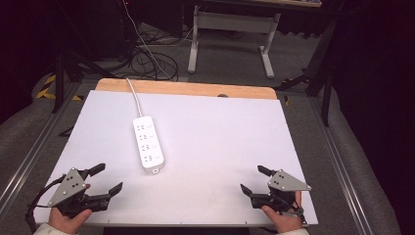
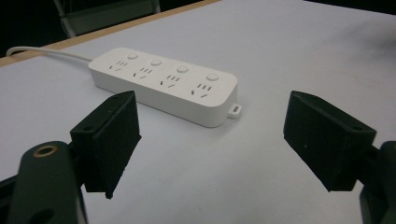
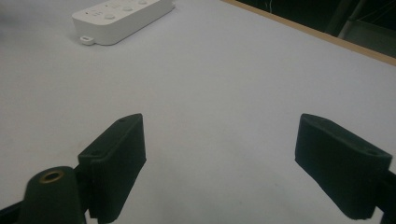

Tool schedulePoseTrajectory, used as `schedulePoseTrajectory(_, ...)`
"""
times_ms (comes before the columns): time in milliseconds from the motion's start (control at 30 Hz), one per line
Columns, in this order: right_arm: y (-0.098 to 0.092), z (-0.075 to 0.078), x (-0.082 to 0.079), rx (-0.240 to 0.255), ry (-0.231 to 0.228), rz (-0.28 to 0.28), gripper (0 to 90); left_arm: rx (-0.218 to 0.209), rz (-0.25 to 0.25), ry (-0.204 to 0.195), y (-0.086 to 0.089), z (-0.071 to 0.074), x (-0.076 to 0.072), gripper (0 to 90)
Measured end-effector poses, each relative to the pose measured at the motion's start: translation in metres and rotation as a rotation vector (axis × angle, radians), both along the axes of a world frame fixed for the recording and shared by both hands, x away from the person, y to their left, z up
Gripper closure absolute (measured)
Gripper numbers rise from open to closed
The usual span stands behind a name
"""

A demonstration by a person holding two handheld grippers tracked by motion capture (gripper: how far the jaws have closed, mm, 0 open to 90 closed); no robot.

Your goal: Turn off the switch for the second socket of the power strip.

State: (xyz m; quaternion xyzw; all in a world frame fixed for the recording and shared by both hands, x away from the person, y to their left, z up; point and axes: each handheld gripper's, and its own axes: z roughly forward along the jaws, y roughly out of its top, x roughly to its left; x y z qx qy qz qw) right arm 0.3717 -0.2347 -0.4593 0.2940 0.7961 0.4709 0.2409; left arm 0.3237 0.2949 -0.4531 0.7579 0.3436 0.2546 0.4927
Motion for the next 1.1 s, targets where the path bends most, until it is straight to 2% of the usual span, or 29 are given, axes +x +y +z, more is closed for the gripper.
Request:
schedulePoseTrajectory(100,0.0,0.0,0.0,-0.003,0.001,0.004,16.9,-0.018,-0.002,0.006,0.001,0.0,0.0,19.1)
schedulePoseTrajectory(333,0.001,-0.001,0.001,-0.007,0.001,0.012,17.4,0.024,-0.001,-0.012,-0.001,0.002,0.0,19.3)
schedulePoseTrajectory(533,0.002,-0.001,0.0,-0.008,0.002,0.013,17.4,-0.005,-0.002,0.013,0.001,0.002,0.001,19.9)
schedulePoseTrajectory(900,0.002,-0.001,0.001,-0.008,0.002,0.018,17.5,-0.004,-0.009,0.018,0.0,0.006,0.002,20.0)
schedulePoseTrajectory(1000,0.002,-0.001,0.001,-0.008,0.001,0.021,17.7,-0.016,-0.005,0.034,-0.001,0.01,0.003,21.9)
schedulePoseTrajectory(1100,0.002,-0.001,0.001,-0.009,0.002,0.02,17.8,-0.004,-0.013,0.042,-0.003,0.015,0.005,23.2)
